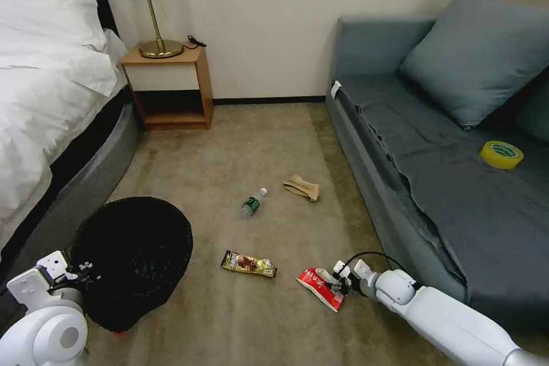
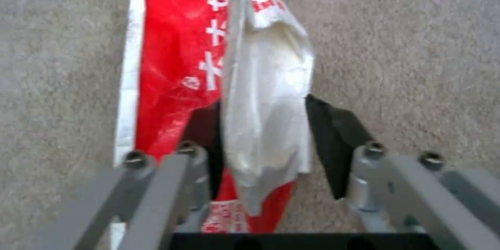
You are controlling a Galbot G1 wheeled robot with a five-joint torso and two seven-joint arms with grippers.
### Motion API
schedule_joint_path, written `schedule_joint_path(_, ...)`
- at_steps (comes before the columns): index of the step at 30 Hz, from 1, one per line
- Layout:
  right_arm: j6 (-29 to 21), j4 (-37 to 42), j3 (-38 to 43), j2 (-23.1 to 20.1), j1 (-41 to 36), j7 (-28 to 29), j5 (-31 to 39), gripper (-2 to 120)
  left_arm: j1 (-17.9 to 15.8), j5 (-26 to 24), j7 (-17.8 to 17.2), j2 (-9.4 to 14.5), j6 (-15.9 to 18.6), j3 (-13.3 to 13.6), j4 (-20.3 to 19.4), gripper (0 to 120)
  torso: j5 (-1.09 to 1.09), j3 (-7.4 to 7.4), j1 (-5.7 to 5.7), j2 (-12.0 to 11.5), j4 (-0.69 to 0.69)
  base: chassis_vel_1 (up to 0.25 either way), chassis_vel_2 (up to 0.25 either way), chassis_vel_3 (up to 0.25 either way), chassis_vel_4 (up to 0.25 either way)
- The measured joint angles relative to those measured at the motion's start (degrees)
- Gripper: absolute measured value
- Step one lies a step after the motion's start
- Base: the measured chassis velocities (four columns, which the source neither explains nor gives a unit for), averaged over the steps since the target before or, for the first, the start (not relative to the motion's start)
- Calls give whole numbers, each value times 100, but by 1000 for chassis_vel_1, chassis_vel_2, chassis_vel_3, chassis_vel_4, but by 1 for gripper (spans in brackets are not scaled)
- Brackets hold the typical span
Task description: Pick up the trash bin, then pick up the garbage on the floor and place it into the trash bin.
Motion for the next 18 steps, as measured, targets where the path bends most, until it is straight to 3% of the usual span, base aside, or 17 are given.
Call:
schedule_joint_path(10,189,137,5,-95,-44,17,88,0,-15,24,0,8,0,35,33,1,0,0,0,0,0,0,0,0,0)
schedule_joint_path(14,238,320,-1,-171,-53,93,263,0,-25,25,0,13,0,57,44,1,0,0,0,0,0,0,0,0,0)
schedule_joint_path(18,276,985,-41,-411,-2,364,749,0,-27,25,-3,29,0,82,43,1,2,0,0,0,-1,0,0,0,0)
